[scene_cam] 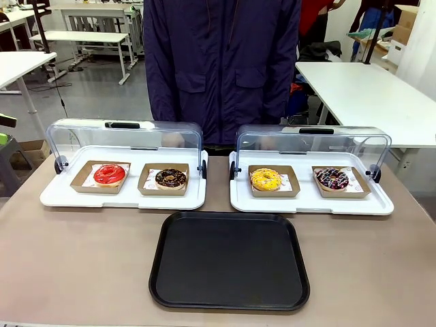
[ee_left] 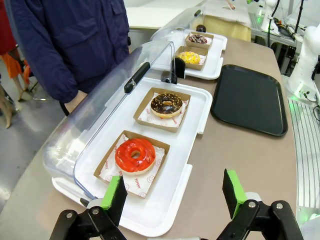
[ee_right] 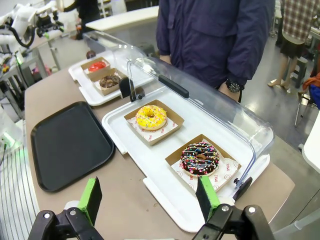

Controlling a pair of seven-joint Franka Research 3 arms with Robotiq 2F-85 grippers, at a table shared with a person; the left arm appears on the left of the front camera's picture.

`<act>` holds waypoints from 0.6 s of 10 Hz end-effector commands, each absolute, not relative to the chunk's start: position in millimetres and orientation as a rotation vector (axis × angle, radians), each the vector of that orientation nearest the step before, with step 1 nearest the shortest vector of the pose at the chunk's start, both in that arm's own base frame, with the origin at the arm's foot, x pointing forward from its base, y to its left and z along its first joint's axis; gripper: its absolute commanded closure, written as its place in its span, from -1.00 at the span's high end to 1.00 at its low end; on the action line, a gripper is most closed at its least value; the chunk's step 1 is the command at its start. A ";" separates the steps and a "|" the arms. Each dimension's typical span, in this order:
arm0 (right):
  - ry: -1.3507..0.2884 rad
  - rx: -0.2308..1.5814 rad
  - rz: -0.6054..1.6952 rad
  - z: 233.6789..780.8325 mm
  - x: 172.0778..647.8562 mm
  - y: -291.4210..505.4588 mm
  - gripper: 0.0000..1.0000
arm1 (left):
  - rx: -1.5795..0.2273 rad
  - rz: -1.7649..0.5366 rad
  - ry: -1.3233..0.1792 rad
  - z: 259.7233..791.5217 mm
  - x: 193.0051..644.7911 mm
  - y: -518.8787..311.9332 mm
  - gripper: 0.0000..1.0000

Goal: Move the first donut from the left to the tray.
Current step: Pick up the Paper togo box containing the Donut indicated by the person and place it on the Handle tray.

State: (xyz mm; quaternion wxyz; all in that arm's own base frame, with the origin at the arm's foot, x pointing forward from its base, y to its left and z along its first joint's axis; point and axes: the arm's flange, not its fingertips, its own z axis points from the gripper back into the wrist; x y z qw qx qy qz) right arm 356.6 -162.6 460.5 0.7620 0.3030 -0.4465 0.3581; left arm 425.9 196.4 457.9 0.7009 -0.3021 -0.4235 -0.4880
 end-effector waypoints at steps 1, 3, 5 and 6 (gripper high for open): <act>-1.010 0.659 0.797 462.0 361.1 -164.1 1.00 | -0.681 -1.089 -0.954 458.5 423.3 195.1 1.00; -1.010 0.659 0.797 462.0 361.1 -164.1 1.00 | -0.681 -1.089 -0.954 458.5 423.3 195.1 1.00; -1.010 0.659 0.797 462.0 361.1 -164.1 1.00 | -0.681 -1.089 -0.954 458.5 423.3 195.1 1.00; -1.010 0.659 0.797 462.0 361.1 -164.1 1.00 | -0.681 -1.089 -0.954 458.5 423.3 195.1 1.00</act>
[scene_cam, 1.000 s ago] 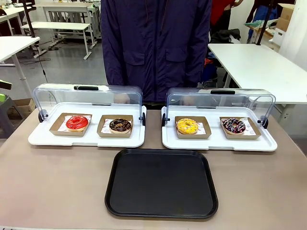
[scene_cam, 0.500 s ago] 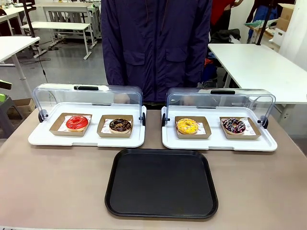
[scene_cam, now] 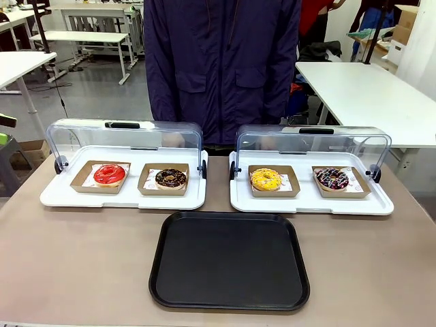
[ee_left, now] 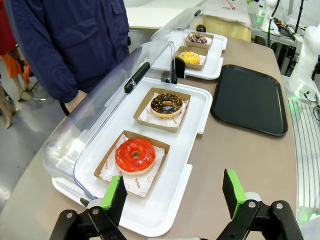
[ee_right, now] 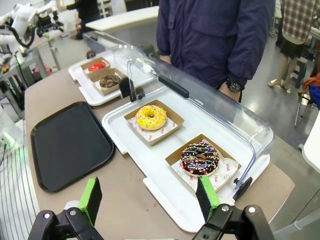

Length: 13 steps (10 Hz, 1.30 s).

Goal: Move the first donut from the left to the tray.
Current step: Pick up the Paper togo box containing the Donut indicated by the person and place it on the Handle tray.

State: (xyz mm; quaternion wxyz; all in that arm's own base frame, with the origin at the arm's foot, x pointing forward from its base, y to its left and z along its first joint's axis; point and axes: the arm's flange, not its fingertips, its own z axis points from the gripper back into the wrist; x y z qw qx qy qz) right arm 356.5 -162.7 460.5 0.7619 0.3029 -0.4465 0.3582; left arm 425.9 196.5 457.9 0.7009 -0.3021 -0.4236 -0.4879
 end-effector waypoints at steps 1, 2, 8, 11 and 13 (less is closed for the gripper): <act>-1.010 0.659 0.797 462.0 361.1 -164.1 1.00 | -0.681 -1.089 -0.954 458.5 423.3 195.1 1.00; -1.010 0.659 0.797 462.0 361.1 -164.1 1.00 | -0.681 -1.089 -0.954 458.5 423.3 195.1 1.00; -1.010 0.659 0.797 462.0 361.1 -164.1 1.00 | -0.681 -1.089 -0.954 458.5 423.3 195.1 1.00; -1.010 0.659 0.797 462.0 361.1 -164.1 1.00 | -0.681 -1.089 -0.954 458.5 423.3 195.1 1.00; -1.010 0.659 0.797 462.0 361.1 -164.1 1.00 | -0.681 -1.089 -0.954 458.5 423.3 195.1 1.00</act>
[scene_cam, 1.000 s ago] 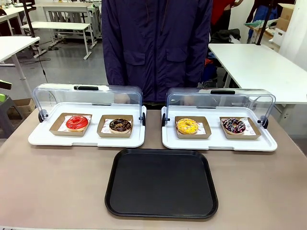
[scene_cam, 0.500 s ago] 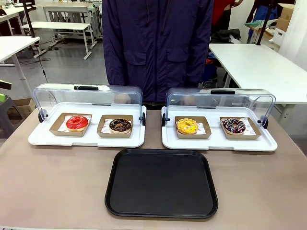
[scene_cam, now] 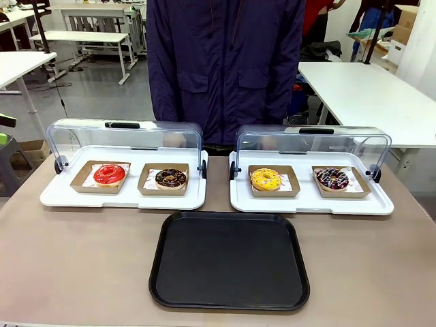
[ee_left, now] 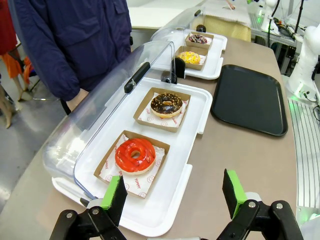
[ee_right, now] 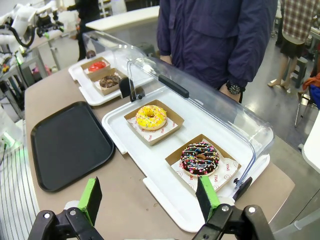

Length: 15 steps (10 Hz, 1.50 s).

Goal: Move the first donut from the left to the tray.
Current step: Pick up the Paper togo box containing the Donut indicated by the person and place it on the Handle tray.

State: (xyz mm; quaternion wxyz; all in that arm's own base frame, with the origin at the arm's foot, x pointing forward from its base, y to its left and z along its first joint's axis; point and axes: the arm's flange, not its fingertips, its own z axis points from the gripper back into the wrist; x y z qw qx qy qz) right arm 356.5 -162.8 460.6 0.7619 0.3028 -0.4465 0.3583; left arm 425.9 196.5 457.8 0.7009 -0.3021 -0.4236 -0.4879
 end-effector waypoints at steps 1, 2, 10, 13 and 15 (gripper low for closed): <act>-1.010 0.659 0.797 462.0 361.1 -164.1 1.00 | -0.681 -1.089 -0.954 458.5 423.3 195.1 1.00; -1.010 0.659 0.797 462.0 361.1 -164.1 1.00 | -0.681 -1.089 -0.954 458.5 423.3 195.1 1.00; -1.010 0.659 0.797 462.0 361.1 -164.1 1.00 | -0.681 -1.089 -0.954 458.5 423.3 195.1 1.00; -1.010 0.659 0.797 462.0 361.1 -164.1 1.00 | -0.681 -1.089 -0.954 458.5 423.3 195.1 1.00; -1.010 0.659 0.797 462.0 361.1 -164.1 1.00 | -0.681 -1.089 -0.954 458.5 423.3 195.1 1.00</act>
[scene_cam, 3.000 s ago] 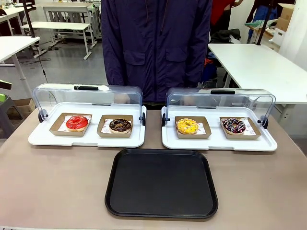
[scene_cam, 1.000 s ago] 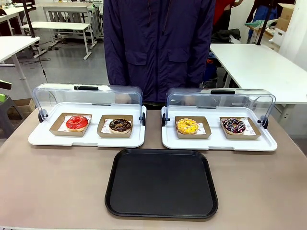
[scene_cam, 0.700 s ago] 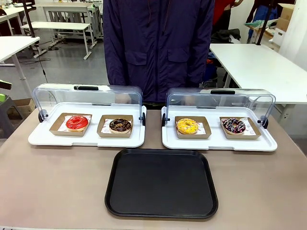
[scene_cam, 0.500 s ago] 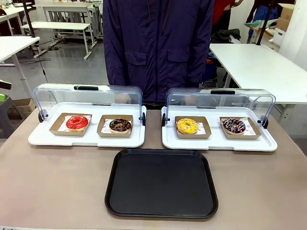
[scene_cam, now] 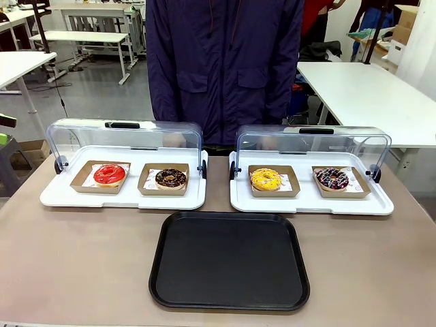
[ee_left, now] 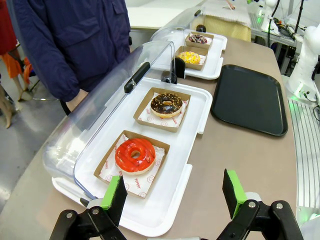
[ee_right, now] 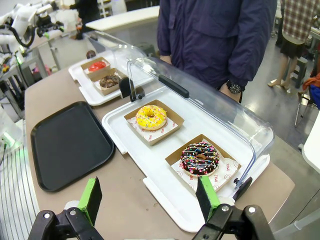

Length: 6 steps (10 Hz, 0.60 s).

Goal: Move the first donut from the left to the tray.
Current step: Pick up the Paper togo box containing the Donut indicated by the person and place it on the Handle tray.

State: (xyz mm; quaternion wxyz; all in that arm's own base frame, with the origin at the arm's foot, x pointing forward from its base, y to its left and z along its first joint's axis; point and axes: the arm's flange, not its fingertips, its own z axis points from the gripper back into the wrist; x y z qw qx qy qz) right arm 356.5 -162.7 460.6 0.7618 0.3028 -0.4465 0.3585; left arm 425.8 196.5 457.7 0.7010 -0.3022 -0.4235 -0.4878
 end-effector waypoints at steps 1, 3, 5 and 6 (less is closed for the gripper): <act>-1.010 0.659 0.797 462.0 361.1 -164.1 1.00 | -0.681 -1.089 -0.954 458.5 423.3 195.1 1.00; -1.010 0.659 0.797 462.0 361.1 -164.1 1.00 | -0.681 -1.089 -0.954 458.5 423.3 195.1 1.00; -1.010 0.659 0.797 462.0 361.1 -164.1 1.00 | -0.681 -1.089 -0.954 458.5 423.3 195.1 1.00; -1.010 0.659 0.797 462.0 361.1 -164.1 1.00 | -0.681 -1.089 -0.954 458.5 423.3 195.1 1.00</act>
